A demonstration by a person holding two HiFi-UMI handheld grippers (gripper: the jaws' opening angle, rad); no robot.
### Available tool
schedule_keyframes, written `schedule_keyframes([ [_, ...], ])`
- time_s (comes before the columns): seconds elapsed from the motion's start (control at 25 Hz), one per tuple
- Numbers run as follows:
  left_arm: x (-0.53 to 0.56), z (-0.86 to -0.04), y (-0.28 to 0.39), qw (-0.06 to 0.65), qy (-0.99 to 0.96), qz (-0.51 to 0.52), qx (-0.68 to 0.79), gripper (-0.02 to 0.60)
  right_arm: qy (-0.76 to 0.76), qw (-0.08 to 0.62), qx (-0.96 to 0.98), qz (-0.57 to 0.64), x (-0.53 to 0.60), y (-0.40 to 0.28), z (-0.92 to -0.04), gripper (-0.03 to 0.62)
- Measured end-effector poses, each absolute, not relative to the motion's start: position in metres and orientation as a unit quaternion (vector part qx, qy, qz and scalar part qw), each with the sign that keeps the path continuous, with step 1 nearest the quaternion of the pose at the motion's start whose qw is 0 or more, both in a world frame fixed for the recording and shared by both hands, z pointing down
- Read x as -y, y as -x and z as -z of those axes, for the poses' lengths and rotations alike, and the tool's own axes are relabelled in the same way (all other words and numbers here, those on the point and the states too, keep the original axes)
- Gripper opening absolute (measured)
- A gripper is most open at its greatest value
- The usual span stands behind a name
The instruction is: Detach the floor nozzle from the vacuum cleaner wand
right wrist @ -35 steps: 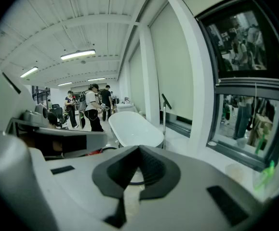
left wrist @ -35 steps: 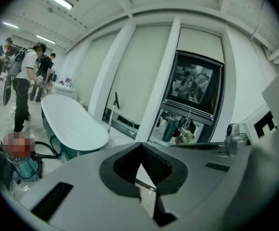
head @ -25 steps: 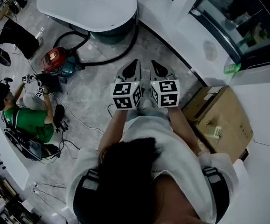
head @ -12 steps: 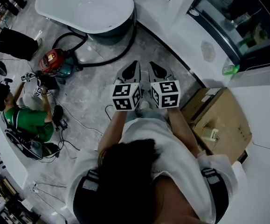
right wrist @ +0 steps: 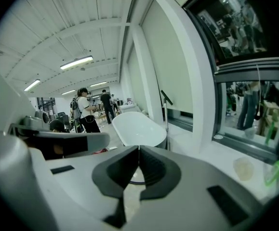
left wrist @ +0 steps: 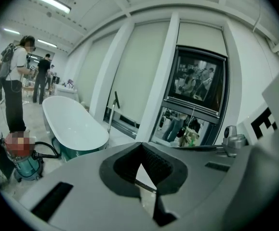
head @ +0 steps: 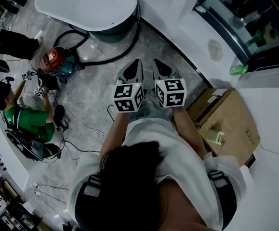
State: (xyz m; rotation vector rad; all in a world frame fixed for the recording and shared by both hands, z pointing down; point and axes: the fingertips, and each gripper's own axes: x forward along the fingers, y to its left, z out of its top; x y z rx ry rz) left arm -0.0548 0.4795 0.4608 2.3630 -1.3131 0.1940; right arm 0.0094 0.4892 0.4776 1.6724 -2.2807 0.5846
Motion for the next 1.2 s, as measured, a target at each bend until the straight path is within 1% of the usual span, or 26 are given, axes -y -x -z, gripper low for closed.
schedule_keyframes([
  [0.32,-0.462,-0.462,0.057,0.209,-0.852,-0.067,0.475,0.003,-0.582,0.121,0.780,-0.195,-0.472,-0.016,-0.478,0.015],
  [0.72,-0.424,-0.444,0.059,0.188,-0.861,-0.061,0.468,0.003,-0.593,0.109,0.777,-0.181,-0.435,-0.016,-0.465,0.015],
  [1.2,-0.371,-0.464,0.060,0.207,-0.860,-0.079,0.460,0.003,-0.597,0.129,0.768,-0.191,-0.380,-0.012,-0.477,0.015],
])
